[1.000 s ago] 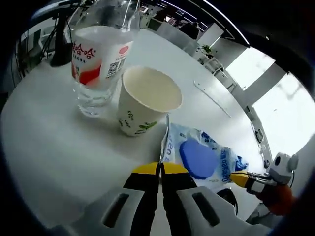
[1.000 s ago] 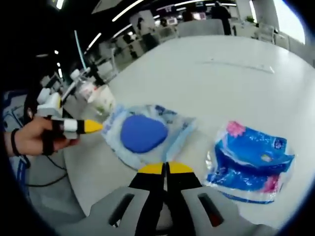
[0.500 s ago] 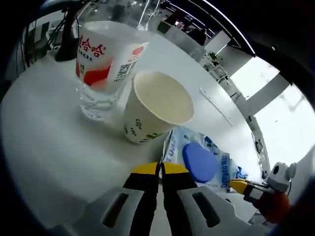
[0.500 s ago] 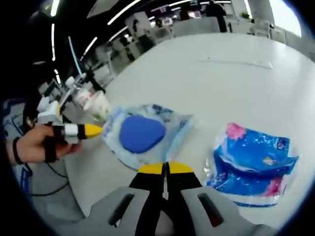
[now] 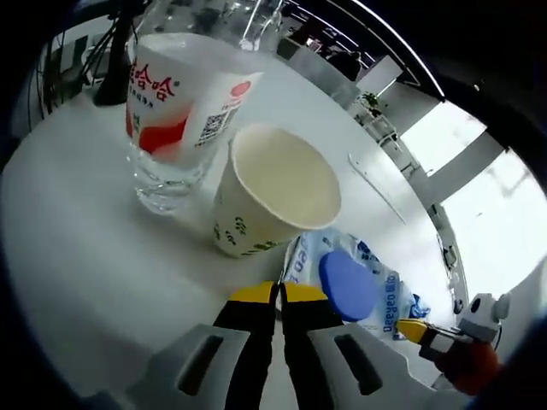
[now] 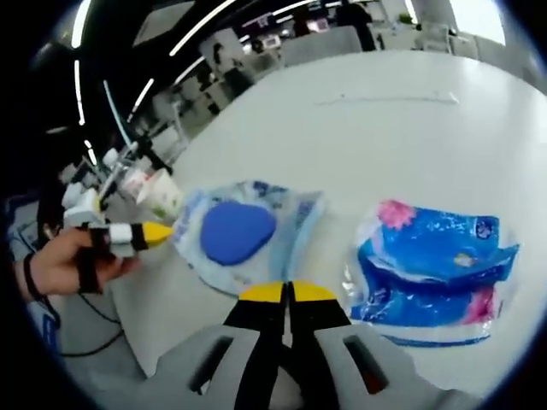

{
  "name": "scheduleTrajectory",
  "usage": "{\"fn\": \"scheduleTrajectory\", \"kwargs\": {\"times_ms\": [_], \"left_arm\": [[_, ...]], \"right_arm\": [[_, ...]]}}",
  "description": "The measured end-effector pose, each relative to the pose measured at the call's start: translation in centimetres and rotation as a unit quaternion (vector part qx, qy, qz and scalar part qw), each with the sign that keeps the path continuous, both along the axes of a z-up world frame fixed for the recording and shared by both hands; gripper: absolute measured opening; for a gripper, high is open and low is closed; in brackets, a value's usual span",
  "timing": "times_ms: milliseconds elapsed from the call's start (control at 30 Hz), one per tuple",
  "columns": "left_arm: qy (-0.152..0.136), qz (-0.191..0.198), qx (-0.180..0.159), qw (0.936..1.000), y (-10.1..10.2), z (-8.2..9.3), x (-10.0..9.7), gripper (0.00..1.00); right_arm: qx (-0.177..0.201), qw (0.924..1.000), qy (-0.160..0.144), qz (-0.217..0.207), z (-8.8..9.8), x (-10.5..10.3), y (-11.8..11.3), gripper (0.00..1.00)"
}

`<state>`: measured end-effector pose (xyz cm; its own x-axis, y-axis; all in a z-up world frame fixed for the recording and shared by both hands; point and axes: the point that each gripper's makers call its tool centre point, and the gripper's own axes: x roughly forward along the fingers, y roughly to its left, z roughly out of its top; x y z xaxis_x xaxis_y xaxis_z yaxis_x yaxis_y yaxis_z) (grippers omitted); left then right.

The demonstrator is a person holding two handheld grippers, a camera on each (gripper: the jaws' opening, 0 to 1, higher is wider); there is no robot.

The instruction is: Arrange the tabletop items into an orderly group along one side of the table until the central work area is clear of visible clutter.

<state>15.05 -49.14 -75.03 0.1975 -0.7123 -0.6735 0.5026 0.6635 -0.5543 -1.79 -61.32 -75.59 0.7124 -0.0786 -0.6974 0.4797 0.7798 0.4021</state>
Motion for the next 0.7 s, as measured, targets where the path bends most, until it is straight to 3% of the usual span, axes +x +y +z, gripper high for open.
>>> {"fn": "scheduleTrajectory", "kwargs": {"times_ms": [367,467,700], "left_arm": [[0.003,0.004,-0.006,1.0,-0.34,0.16,0.29,0.0],[0.011,0.013,-0.035,0.9992,-0.55,0.65,0.28,0.0],[0.007,0.009,-0.038,0.9992,0.36,0.79,0.02,0.0]], "right_arm": [[-0.005,1.0,-0.007,-0.001,0.29,0.56,-0.35,0.0],[-0.014,0.9998,-0.015,0.001,0.47,0.45,-0.36,0.0],[-0.022,0.9996,-0.015,-0.001,0.5,-0.28,-0.24,0.06]]}}
